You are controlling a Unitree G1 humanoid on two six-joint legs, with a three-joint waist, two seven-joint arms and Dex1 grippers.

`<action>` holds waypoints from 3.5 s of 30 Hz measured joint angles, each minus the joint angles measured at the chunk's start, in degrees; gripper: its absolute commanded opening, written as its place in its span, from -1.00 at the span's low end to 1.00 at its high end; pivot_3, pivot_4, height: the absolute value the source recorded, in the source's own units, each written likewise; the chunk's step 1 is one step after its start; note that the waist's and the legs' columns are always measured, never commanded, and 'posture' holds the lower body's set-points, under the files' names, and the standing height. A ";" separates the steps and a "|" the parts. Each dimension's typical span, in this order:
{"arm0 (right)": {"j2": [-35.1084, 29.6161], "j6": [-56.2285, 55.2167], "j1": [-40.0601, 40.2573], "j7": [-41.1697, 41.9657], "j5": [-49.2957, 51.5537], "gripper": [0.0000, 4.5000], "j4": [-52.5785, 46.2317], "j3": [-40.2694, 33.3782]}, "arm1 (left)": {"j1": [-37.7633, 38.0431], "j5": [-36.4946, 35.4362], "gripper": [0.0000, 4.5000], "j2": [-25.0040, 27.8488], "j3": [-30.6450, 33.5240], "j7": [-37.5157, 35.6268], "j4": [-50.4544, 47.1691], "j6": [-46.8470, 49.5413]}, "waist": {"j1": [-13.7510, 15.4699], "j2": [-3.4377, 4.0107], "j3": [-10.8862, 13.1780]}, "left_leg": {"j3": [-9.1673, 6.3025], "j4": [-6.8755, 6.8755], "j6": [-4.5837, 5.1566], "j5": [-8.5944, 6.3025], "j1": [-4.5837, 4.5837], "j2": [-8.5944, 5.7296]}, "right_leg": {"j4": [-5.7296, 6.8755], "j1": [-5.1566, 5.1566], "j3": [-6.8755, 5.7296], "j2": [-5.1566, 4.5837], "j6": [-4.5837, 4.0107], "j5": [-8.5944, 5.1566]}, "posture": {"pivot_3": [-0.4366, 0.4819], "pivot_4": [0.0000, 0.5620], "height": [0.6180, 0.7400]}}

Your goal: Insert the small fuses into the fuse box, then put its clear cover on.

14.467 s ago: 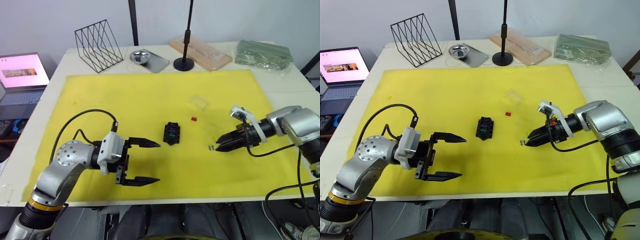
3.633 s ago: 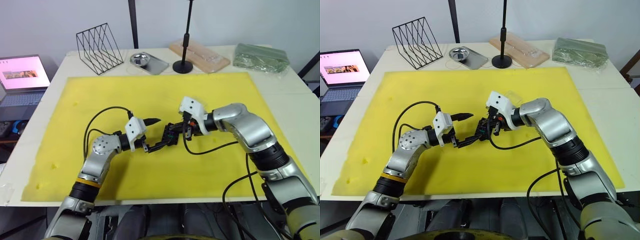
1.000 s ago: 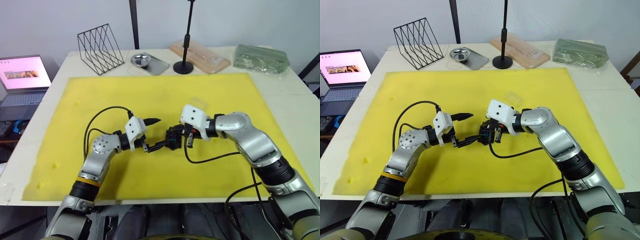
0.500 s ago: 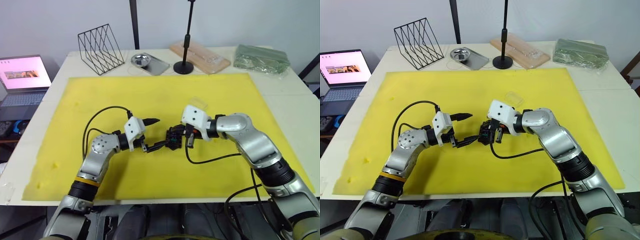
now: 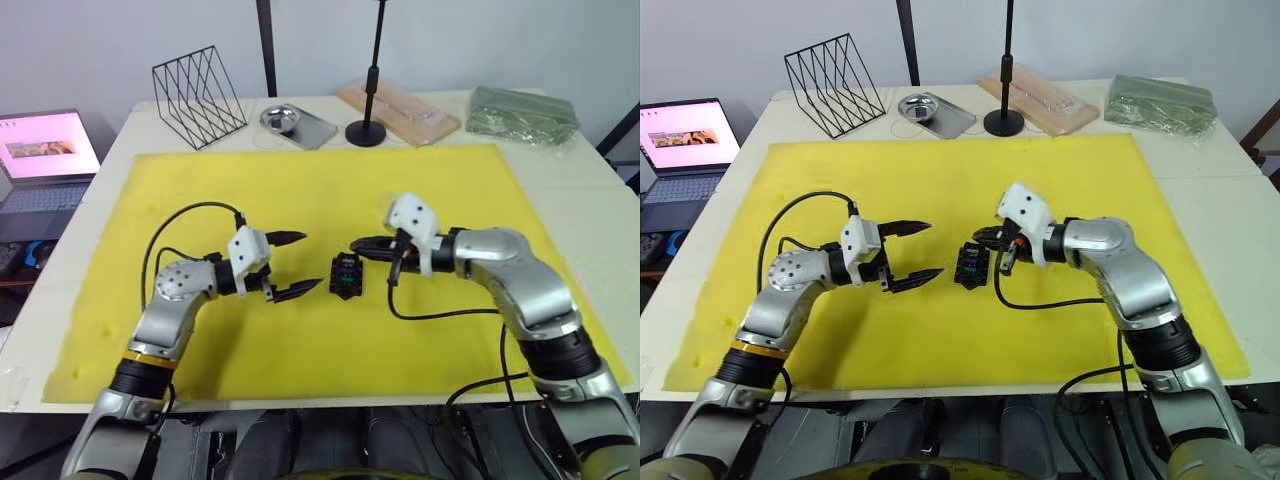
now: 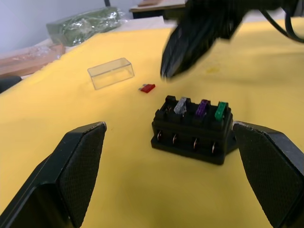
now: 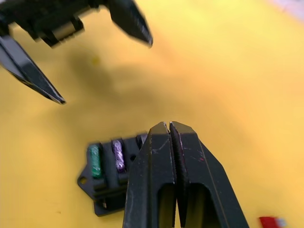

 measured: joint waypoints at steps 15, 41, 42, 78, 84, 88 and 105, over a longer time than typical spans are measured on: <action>-14.54 -14.66 17.20 2.32 -0.20 0.86 5.02 -18.55 | 3.35 -3.97 1.00 12.56 13.93 -2.04 2.21 3.48 | -0.25 -0.01 0.03 | 0.09 -0.06 0.03 -0.02 0.05 0.08 | -0.05 0.02 0.03 0.05 0.00 -0.01 | -0.05 -0.47 1.00; -8.08 27.70 -3.87 -2.83 19.52 0.99 18.17 -17.25 | 0.69 -10.77 1.00 10.81 8.83 -7.63 -12.92 11.35 | -0.27 0.00 0.05 | 0.10 -0.07 0.04 -0.02 0.01 0.11 | -0.12 0.03 0.05 0.05 -0.05 0.01 | -0.05 -0.47 1.00; -6.36 31.61 -5.71 -3.96 20.64 0.99 20.56 -17.46 | 0.49 -10.73 1.00 10.45 8.24 -7.65 -12.97 10.83 | -0.24 0.00 0.05 | 0.10 -0.07 0.04 -0.02 0.01 0.11 | -0.12 0.02 0.06 0.05 -0.06 0.02 | -0.05 -0.47 1.00; 11.93 45.81 -15.04 -23.92 22.96 0.43 44.32 -32.99 | -1.18 -8.41 1.00 6.16 5.09 -7.41 -11.22 7.04 | -1.35 0.03 0.05 | 0.12 -0.05 0.04 -0.02 -0.01 0.08 | -0.02 -0.02 0.05 0.08 -0.09 0.05 | -0.05 -0.47 1.00; 12.01 45.48 -15.03 -23.97 22.96 0.43 44.32 -32.68 | -1.98 -8.15 1.00 6.15 5.08 -7.70 -10.50 7.04 | -1.52 0.03 0.05 | 0.12 -0.05 0.04 -0.02 0.00 0.09 | 0.01 -0.04 0.05 0.08 -0.09 0.05 | -0.05 -0.47 1.00; 12.19 45.23 -15.01 -24.02 22.87 0.04 44.32 -32.16 | -2.09 -7.94 1.00 6.15 5.08 -7.81 -10.08 6.94 | -1.52 0.03 0.05 | 0.12 -0.05 0.04 -0.02 0.00 0.09 | 0.01 -0.04 0.05 0.08 -0.09 0.05 | -0.05 -0.47 1.00; 13.66 41.97 -15.05 -24.75 22.62 -0.10 46.70 -30.58 | -2.09 -7.50 1.00 5.68 5.08 -9.37 -7.98 4.44 | -1.52 0.03 0.04 | 0.12 -0.05 0.04 -0.02 0.01 0.09 | 0.02 -0.04 0.05 0.08 -0.09 0.05 | -0.05 -0.47 1.00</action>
